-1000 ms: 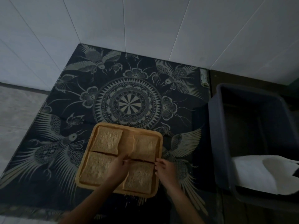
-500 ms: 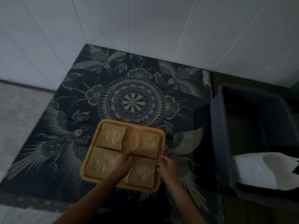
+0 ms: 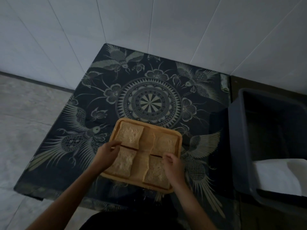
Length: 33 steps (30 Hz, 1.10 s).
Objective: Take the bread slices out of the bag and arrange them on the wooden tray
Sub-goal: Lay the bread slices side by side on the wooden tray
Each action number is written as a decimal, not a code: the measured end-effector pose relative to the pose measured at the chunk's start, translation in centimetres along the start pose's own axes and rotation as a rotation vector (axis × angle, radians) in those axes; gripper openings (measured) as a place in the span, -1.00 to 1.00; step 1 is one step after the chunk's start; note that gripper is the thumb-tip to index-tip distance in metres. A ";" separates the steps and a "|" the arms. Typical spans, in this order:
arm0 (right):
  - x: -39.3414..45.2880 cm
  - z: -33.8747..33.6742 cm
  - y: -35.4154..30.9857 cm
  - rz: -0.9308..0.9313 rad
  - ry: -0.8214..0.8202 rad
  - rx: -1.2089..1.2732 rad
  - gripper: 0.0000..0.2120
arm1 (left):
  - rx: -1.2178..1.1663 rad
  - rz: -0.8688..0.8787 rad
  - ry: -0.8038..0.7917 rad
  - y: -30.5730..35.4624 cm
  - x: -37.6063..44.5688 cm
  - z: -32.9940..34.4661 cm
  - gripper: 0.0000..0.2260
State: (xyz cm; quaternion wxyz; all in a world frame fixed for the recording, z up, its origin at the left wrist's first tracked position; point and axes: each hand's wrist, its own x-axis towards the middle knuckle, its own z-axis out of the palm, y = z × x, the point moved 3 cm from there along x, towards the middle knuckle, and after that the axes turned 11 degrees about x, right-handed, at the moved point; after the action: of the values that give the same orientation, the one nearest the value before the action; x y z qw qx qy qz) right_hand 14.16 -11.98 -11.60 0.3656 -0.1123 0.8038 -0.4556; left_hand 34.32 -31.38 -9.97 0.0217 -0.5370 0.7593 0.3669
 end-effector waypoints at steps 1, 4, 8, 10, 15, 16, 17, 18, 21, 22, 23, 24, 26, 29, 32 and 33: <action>-0.2 0.6 -0.2 -0.003 -0.005 -0.003 -0.74 | 0.001 -0.011 0.001 -0.5 0.2 -0.6 -0.72; -0.6 2.3 -0.6 -0.004 -0.028 -0.022 -0.74 | -0.017 -0.030 -0.023 -1.7 0.4 -1.9 -0.74; -0.8 4.7 -0.8 0.017 -0.071 -0.007 -0.74 | -0.078 -0.004 -0.072 -3.0 0.2 -2.9 -0.79; -0.8 6.1 -0.8 0.029 -0.094 0.008 -0.71 | -0.074 -0.002 -0.105 -3.9 0.3 -3.2 -0.77; -0.9 9.8 -0.4 0.161 -0.144 0.067 -0.69 | -0.064 -0.015 -0.196 -5.9 1.0 -3.6 -0.66; -1.0 10.4 -0.3 0.178 -0.149 0.059 -0.68 | -0.068 -0.015 -0.210 -6.1 1.0 -3.5 -0.67; -1.1 10.9 -0.3 0.185 -0.146 0.050 -0.67 | -0.073 -0.013 -0.221 -6.2 0.9 -3.5 -0.68; -1.2 11.4 -0.2 0.185 -0.137 0.043 -0.67 | -0.082 -0.011 -0.229 -6.3 0.9 -3.4 -0.70; -1.2 12.5 -0.4 0.166 -0.094 0.029 -0.72 | -0.114 -0.008 -0.252 -6.2 0.9 -2.9 -0.73; -1.1 12.6 -0.4 0.155 -0.079 0.020 -0.73 | -0.112 0.004 -0.262 -6.1 0.8 -2.8 -0.74; -1.1 12.7 -0.5 0.143 -0.068 0.012 -0.74 | -0.111 0.019 -0.272 -6.0 0.7 -2.7 -0.74; -1.0 12.8 -0.5 0.134 -0.061 0.011 -0.74 | -0.113 0.029 -0.279 -5.9 0.6 -2.6 -0.73; -1.2 12.8 -0.6 0.139 -0.055 0.018 -0.77 | -0.114 0.035 -0.282 -5.9 0.6 -2.5 -0.71; -0.9 12.8 -0.4 0.143 -0.048 0.050 -0.75 | -0.120 0.019 -0.311 -6.2 0.8 -2.4 -0.67; -0.7 12.7 -0.2 0.142 -0.036 0.068 -0.73 | -0.138 0.009 -0.333 -6.5 1.0 -2.3 -0.66; -0.8 12.6 -0.4 0.143 -0.032 0.067 -0.72 | -0.148 0.007 -0.335 -6.5 1.1 -2.3 -0.67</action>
State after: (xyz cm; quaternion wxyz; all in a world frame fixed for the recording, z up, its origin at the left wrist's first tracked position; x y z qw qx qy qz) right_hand 23.37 -20.01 -14.94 0.4135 -0.0495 0.7882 -0.4532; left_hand 40.09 -34.58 -12.20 0.1067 -0.4660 0.7178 0.5062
